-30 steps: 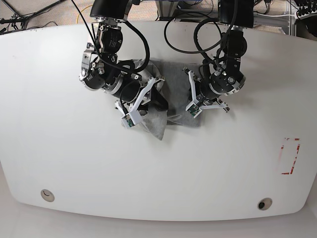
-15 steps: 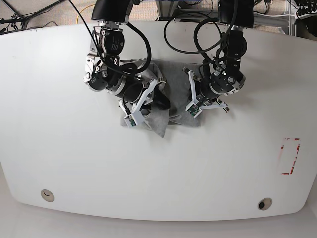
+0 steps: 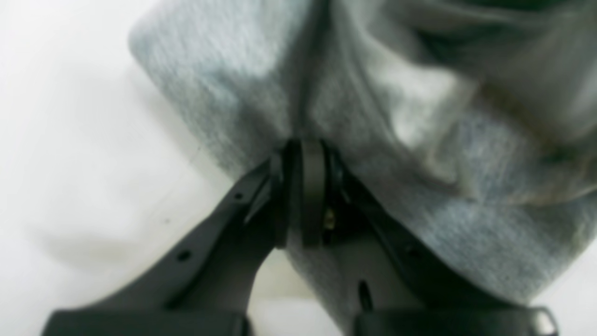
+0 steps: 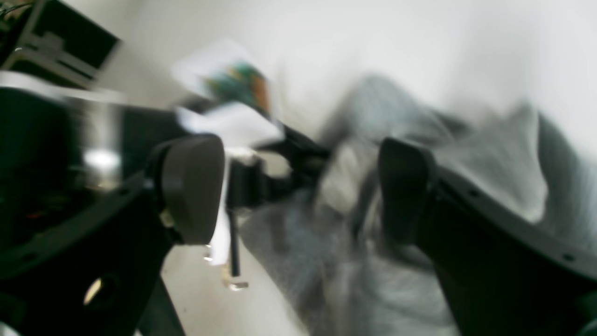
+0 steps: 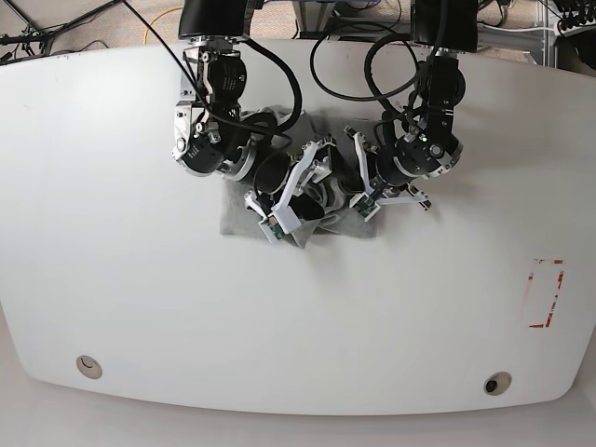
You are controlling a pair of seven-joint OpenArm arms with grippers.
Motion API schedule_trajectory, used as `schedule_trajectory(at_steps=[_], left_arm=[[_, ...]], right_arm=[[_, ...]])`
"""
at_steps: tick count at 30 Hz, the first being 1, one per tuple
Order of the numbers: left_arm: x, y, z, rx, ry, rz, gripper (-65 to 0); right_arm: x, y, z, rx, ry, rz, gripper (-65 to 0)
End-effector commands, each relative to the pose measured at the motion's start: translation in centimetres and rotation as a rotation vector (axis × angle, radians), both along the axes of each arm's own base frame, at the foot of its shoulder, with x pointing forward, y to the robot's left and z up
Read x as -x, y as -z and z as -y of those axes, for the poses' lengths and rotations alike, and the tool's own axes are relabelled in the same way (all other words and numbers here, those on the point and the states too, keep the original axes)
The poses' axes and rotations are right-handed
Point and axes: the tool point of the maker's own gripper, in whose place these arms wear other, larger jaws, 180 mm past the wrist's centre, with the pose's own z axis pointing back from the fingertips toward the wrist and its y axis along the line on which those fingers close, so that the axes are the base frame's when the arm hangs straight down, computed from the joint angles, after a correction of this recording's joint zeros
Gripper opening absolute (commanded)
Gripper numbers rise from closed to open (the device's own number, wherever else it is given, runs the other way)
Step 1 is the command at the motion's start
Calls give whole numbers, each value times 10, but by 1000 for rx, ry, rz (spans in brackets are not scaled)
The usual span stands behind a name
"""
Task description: Fold the T-shirt properly
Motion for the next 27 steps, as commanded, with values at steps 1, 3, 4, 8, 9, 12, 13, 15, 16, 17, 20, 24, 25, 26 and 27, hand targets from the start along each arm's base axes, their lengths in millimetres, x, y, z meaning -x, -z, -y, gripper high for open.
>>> schedule_trajectory(at_steps=[1,3,4,8,9,12,13,15,16,17,20,24,25,26,27], left_arm=[[45,39,-20,-166,43,-193,-618],[44,38,-20,-166,43,-190,-618],[44,38,-20,-166,43,-190,-618],[42,37,-19,-163,42,-185,-618],[42,36,-19,-161,44,-184,-614],[44,35,-13,-133,63,-188,-582],[44,34,-10,-113,69,-188,-564],[44,32,-8,-84,60,-190,-540],[43,31,-9,-70,48,-189,-528],[42,31,-11,-57,34,-190,-517],[34,20,-14,-5,-6,-165,-492],[22,-1,-10,103,-42,-114,-467],[19,-6,-8,126,-45,-103,-467],[17,-11,-7,150,-50,-93,-467],[14,-17,-7,178,-58,-78,-467]], right_arm=[[-4,-21,-3,-54,7,61,-155],[-5,-22,0,-54,15,68,-155],[-7,-22,5,-53,29,68,-155],[-14,-18,26,-48,96,59,-155],[-16,-17,32,-46,115,55,-155],[-20,-12,52,-20,153,54,-155],[-20,-10,58,-9,162,53,-155],[-21,-12,66,-18,168,59,-155],[-21,-14,71,-28,172,63,-155],[-22,-16,77,-37,178,67,-155],[-22,-19,89,-56,190,70,-155],[-23,-16,106,-34,216,69,-155],[-23,-15,109,-28,217,69,-155],[-23,-15,111,-21,219,70,-155],[-23,-14,114,-14,222,69,-155]])
